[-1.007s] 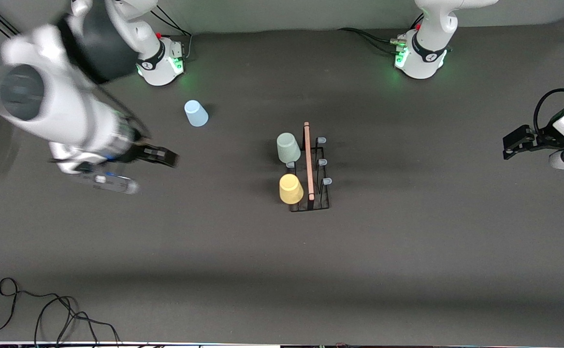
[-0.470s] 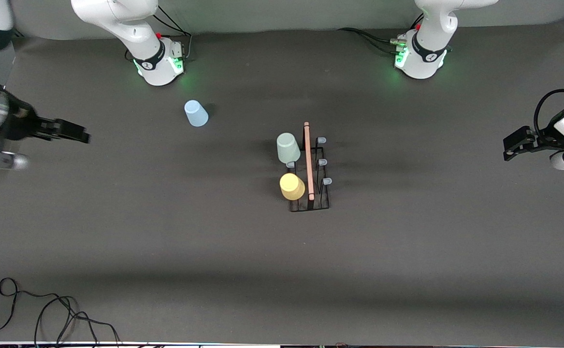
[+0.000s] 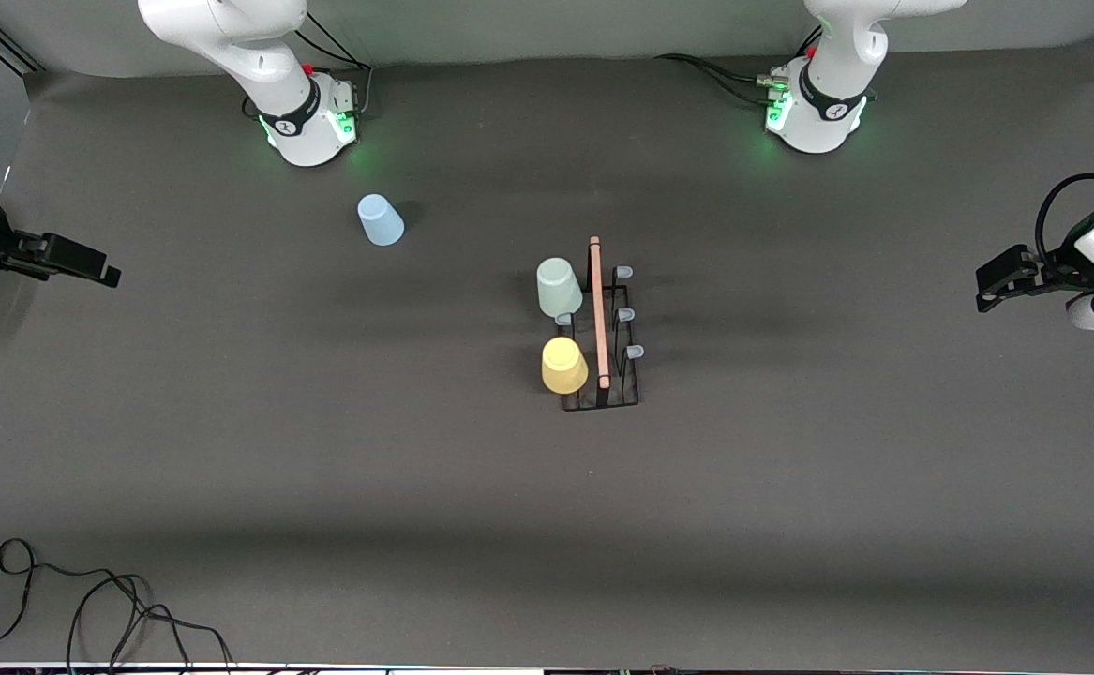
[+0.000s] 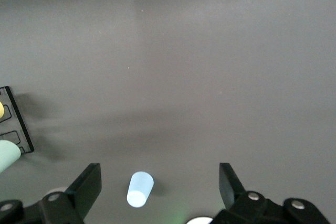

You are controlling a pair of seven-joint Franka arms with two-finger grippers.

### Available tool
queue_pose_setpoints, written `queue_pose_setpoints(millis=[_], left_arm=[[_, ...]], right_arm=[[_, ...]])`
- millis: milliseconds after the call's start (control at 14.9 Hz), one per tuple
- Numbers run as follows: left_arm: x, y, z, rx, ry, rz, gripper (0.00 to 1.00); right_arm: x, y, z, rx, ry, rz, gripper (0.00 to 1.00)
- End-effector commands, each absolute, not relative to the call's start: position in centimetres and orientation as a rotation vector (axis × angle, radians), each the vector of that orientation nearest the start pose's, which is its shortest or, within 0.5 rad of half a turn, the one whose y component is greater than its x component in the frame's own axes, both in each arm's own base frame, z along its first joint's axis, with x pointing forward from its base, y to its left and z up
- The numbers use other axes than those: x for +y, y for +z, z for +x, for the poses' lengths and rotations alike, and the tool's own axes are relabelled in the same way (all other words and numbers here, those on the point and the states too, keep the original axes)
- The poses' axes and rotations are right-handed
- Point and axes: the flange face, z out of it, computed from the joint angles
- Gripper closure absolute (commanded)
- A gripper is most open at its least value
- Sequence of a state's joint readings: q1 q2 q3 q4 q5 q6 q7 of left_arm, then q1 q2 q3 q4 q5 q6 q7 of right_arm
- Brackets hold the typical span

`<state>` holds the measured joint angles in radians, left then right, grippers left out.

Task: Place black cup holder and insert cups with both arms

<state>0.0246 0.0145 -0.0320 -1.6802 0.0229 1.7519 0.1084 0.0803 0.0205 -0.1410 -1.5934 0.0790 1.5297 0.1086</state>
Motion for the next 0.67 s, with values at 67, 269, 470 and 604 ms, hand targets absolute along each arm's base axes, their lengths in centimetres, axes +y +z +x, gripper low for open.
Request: queue_pose_setpoints(millis=[67, 269, 470, 604], left_arm=[[-0.6, 57.9, 56.9, 0.163, -0.074, -3.102, 0.00], [-0.9, 57.9, 56.9, 0.170, -0.075, -3.101, 0.00], [-1.5, 57.8, 56.9, 0.163, -0.075, -3.102, 0.00], [-1.6, 57.7, 56.9, 0.163, -0.071, -3.103, 0.00]], right_arm=[[-2.3, 59.4, 53.1, 0.222, 0.055, -3.054, 0.00], [-2.2, 59.2, 52.8, 0.214, 0.027, -3.067, 0.01], [-2.0, 59.2, 52.9, 0.201, 0.029, -3.086, 0.00], [-0.6, 59.2, 52.9, 0.137, 0.037, -3.146, 0.00]])
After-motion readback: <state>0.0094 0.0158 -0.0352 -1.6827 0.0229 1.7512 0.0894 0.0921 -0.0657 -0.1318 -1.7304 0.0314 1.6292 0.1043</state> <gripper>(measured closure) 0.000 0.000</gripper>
